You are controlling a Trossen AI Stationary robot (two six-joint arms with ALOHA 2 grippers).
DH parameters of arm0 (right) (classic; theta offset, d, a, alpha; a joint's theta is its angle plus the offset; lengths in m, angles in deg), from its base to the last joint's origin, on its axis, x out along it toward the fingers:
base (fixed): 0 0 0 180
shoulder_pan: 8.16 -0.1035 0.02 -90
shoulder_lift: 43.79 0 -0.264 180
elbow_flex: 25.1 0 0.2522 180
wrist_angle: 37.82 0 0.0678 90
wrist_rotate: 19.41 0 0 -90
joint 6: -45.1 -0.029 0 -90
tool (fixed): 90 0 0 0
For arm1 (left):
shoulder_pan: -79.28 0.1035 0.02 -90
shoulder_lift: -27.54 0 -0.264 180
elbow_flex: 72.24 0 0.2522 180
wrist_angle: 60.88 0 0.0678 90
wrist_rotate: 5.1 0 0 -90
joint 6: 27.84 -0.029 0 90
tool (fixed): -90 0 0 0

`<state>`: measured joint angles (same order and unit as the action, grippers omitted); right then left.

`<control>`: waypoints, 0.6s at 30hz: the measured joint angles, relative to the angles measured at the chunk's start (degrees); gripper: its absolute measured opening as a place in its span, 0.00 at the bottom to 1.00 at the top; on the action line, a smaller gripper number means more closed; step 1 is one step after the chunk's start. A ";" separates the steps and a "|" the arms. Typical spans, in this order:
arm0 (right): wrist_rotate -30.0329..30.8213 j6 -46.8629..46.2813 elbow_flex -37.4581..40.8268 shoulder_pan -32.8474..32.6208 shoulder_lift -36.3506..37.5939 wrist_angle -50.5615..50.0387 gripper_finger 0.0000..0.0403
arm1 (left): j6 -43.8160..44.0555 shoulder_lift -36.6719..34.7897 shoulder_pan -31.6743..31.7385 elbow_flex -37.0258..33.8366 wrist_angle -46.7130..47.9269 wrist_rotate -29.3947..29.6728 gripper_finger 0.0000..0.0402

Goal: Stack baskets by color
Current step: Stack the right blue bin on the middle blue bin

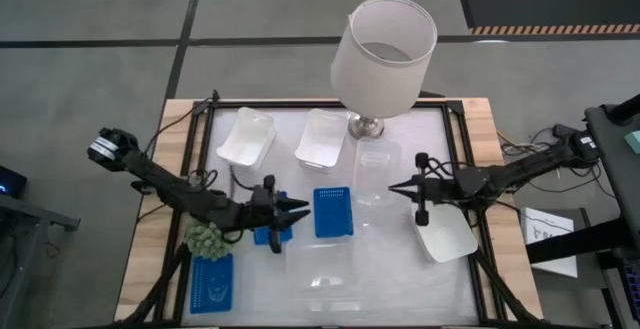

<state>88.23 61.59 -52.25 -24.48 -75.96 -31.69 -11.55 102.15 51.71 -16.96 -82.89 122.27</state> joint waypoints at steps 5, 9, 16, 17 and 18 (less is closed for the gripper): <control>-0.12 -0.09 1.38 -0.04 3.11 -0.09 0.02 | 7.63 2.39 0.68 8.84 20.60 -0.03 0.20; -0.11 -0.59 1.66 -0.02 3.41 -0.88 0.02 | 10.33 5.62 1.48 16.33 34.07 -1.09 0.20; -0.10 -1.46 1.46 -0.01 3.28 -2.05 0.02 | 9.23 13.42 5.03 28.13 51.34 -11.39 0.20; -0.10 -1.46 1.46 -0.01 3.28 -2.05 0.02 | 8.74 14.56 5.69 29.75 54.60 -13.74 0.20; -0.10 -1.45 1.46 -0.01 3.28 -2.05 0.02 | 8.19 15.86 6.41 31.39 57.70 -15.94 0.20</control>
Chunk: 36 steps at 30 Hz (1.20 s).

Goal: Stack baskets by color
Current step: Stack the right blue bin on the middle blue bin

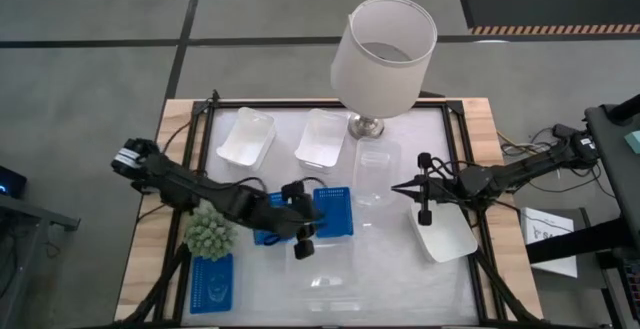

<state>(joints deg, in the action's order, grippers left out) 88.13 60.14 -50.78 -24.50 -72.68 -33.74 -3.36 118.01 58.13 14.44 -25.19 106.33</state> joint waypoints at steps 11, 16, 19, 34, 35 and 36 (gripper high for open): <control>0.00 1.39 -0.02 0.00 0.00 -0.09 0.02 | -29.42 11.94 4.70 11.87 27.99 -11.48 0.20; 0.00 1.53 -0.04 0.00 -0.02 -0.15 0.02 | -37.07 14.15 6.12 13.35 32.18 -11.90 0.23; 0.00 1.70 -0.04 -0.01 -0.04 -0.16 0.02 | -41.21 14.20 6.96 13.07 32.22 -12.15 0.28; 0.45 2.89 -0.09 -0.01 -0.03 -0.65 0.02 | -60.80 16.39 8.07 10.52 25.95 -11.95 0.37; 0.46 2.96 -0.09 -0.01 -0.04 -0.95 0.02 | -62.03 16.35 8.07 10.20 25.23 -11.95 0.37; 0.46 2.98 -0.09 -0.01 -0.04 -1.03 0.02 | -62.93 16.34 8.07 10.00 24.60 -11.95 0.37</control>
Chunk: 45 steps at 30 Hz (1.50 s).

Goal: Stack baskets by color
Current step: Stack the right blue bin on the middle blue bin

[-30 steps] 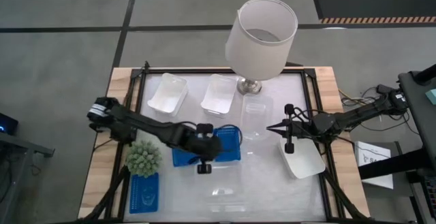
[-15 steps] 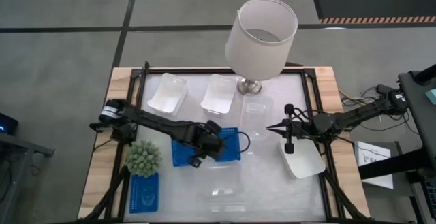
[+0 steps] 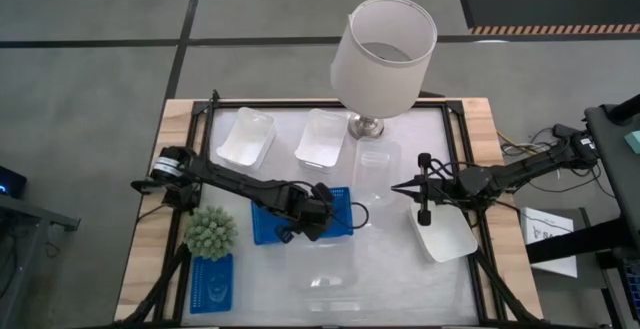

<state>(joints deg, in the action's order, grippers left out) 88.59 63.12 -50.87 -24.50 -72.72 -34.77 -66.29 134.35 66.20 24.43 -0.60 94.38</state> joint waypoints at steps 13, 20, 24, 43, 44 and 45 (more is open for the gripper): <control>0.02 0.79 0.00 0.01 0.00 0.10 0.02 | -1.53 -0.02 0.37 -3.15 -5.24 -0.94 0.37; 0.04 0.74 0.00 0.01 0.00 0.11 0.02 | -2.59 -0.02 0.48 -4.30 -7.87 -0.94 0.37; 0.05 0.71 0.00 0.01 0.00 0.11 0.02 | -2.94 -0.02 0.62 -4.50 -9.01 -0.92 0.37; 0.11 1.15 0.00 0.01 0.00 0.09 0.02 | -4.55 -0.02 0.74 -7.14 -11.97 -1.92 0.34; 0.16 1.29 0.00 0.01 0.00 0.09 0.02 | -4.55 -0.03 0.74 -7.14 -11.96 -1.92 0.32; 0.29 1.33 0.00 0.01 0.00 0.09 0.02 | -4.54 -0.04 0.74 -7.14 -11.94 -1.92 0.30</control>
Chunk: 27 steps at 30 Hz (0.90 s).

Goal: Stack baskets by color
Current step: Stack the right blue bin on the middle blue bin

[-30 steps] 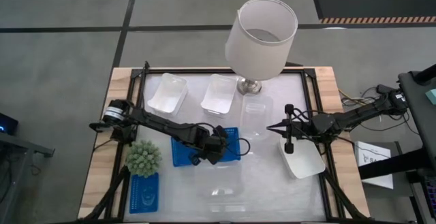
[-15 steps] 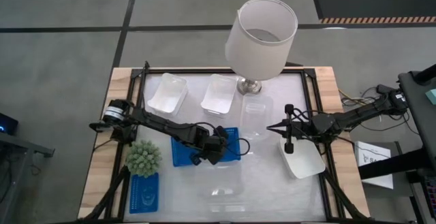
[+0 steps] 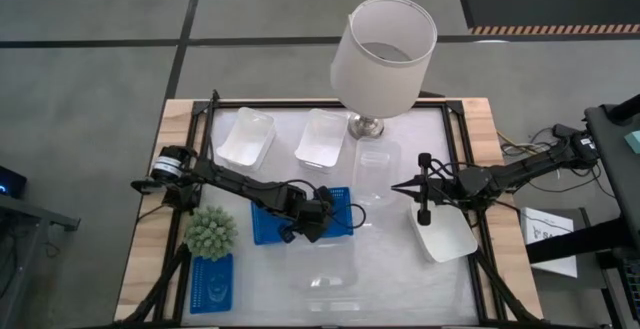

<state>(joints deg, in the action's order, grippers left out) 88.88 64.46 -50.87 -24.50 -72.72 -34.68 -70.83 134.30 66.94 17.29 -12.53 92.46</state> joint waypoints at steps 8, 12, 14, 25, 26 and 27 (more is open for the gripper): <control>1.35 0.11 0.00 0.07 0.00 -0.16 0.02 | 0.06 0.00 0.00 0.04 0.02 0.00 0.16; 1.35 0.14 0.00 0.07 0.00 -0.24 0.02 | 0.06 -0.02 0.00 0.04 0.02 0.00 0.12; 1.35 0.13 0.00 0.07 0.00 -0.22 0.02 | 0.06 -0.02 0.00 0.07 0.04 0.00 0.10; 1.35 0.15 0.00 0.04 0.00 -0.20 0.02 | -0.82 -0.07 0.00 0.25 0.20 0.00 0.01; 1.35 0.15 0.00 0.04 0.00 -0.22 0.02 | -0.86 -0.07 0.00 0.27 0.20 0.00 0.01; 1.32 0.15 0.00 0.04 0.00 -0.22 0.02 | -0.86 -0.07 0.00 0.31 0.22 0.02 0.01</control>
<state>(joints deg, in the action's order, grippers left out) 90.21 64.61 -50.87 -24.45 -72.72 -34.90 -71.69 134.24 66.94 17.59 -12.32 92.48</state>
